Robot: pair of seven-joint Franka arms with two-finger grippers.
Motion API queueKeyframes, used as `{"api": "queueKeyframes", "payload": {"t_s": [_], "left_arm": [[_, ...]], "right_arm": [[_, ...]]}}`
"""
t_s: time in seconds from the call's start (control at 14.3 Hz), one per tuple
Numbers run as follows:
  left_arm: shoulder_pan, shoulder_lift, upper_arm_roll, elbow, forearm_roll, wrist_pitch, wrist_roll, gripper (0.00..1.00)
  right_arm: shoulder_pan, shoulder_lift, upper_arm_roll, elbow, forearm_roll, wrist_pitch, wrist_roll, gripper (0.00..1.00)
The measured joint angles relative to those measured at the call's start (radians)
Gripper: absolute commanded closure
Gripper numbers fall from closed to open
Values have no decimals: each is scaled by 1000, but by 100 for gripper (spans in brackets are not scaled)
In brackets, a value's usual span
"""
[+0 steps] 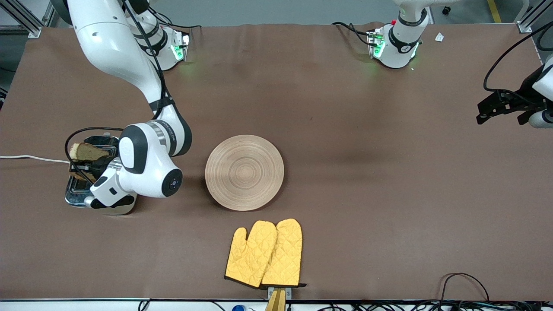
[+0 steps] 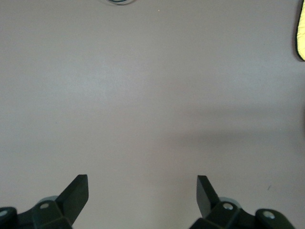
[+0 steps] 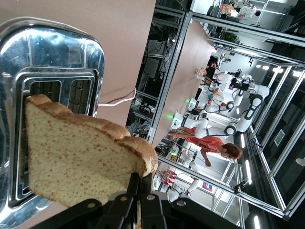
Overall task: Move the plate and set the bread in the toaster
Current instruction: 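Lower the bread into the toaster slot and open the right gripper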
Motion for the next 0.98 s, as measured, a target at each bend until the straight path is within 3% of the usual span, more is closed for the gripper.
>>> {"api": "queueKeyframes", "payload": {"t_s": [0.84,0.91,0.98], "left_arm": [[0,0,0,0,0,0,0,0],[0,0,0,0,0,0,0,0],[0,0,0,0,0,0,0,0]], "right_arm": [[-15,19,0,1,0,24,1,99],[-15,23,0,1,0,25,1,98],[-15,27,0,1,0,25,1,90]]}}
